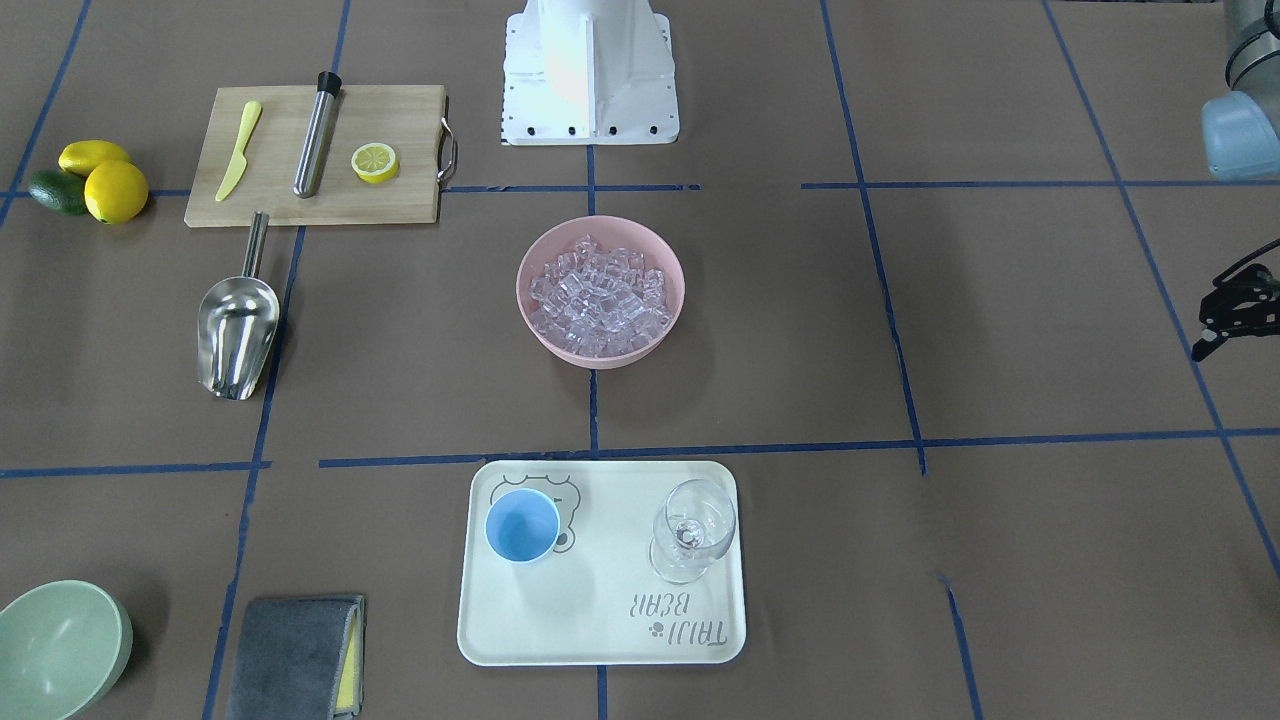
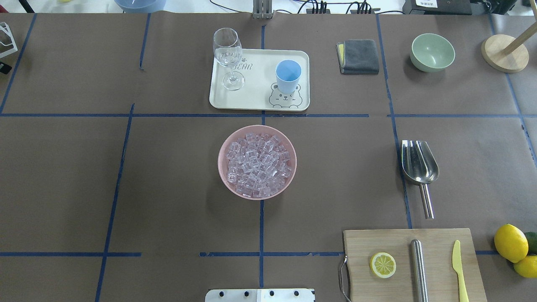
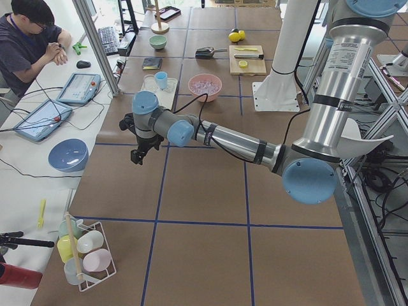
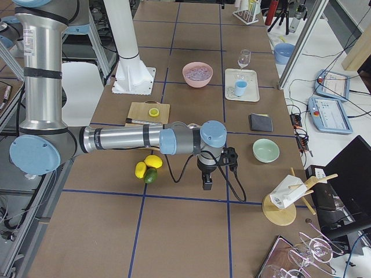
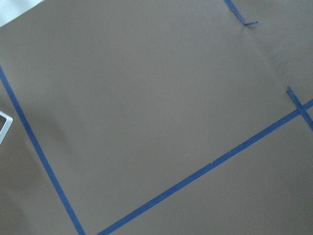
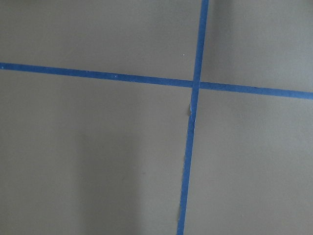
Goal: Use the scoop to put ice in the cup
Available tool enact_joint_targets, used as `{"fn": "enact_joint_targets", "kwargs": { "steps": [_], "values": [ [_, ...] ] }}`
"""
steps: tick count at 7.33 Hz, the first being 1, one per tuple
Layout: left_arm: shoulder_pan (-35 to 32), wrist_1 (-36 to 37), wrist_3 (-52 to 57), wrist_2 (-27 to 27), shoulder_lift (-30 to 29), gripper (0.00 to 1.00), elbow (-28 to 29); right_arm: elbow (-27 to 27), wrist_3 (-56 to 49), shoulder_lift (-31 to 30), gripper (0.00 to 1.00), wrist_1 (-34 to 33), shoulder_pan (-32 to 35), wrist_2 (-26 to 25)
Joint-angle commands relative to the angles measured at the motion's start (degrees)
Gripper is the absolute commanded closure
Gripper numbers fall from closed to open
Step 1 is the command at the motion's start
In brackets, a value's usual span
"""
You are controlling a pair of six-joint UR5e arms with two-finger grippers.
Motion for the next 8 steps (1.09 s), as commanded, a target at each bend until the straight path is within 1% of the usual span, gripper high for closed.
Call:
{"fn": "enact_joint_targets", "kwargs": {
  "steps": [1,2,4,6,7,8],
  "values": [
    [0.41,-8.17,0.08,-0.22,-0.33,0.00,0.33,-0.01,0.00,0.00,0.00,-0.05,0.00,0.06],
    [1.02,-12.57,-0.88,-0.40,-0.33,0.00,0.16,-0.01,0.00,0.00,0.00,0.03,0.00,0.06],
    [4.00,-16.20,-2.47,-0.40,-0.51,0.00,0.15,-0.01,0.00,0.00,0.00,0.03,0.00,-0.03],
    [5.24,-20.50,-2.82,-0.49,0.28,0.00,0.42,-0.01,0.00,0.00,0.00,-0.05,0.00,-0.03],
    [8.47,-21.83,-2.65,-0.40,0.19,0.00,0.42,-0.01,0.00,0.00,0.00,-0.05,0.00,0.06],
    [13.46,-27.32,-2.12,0.12,-0.42,0.00,0.59,0.08,0.44,0.09,0.00,0.03,0.00,0.06]
  ]
}}
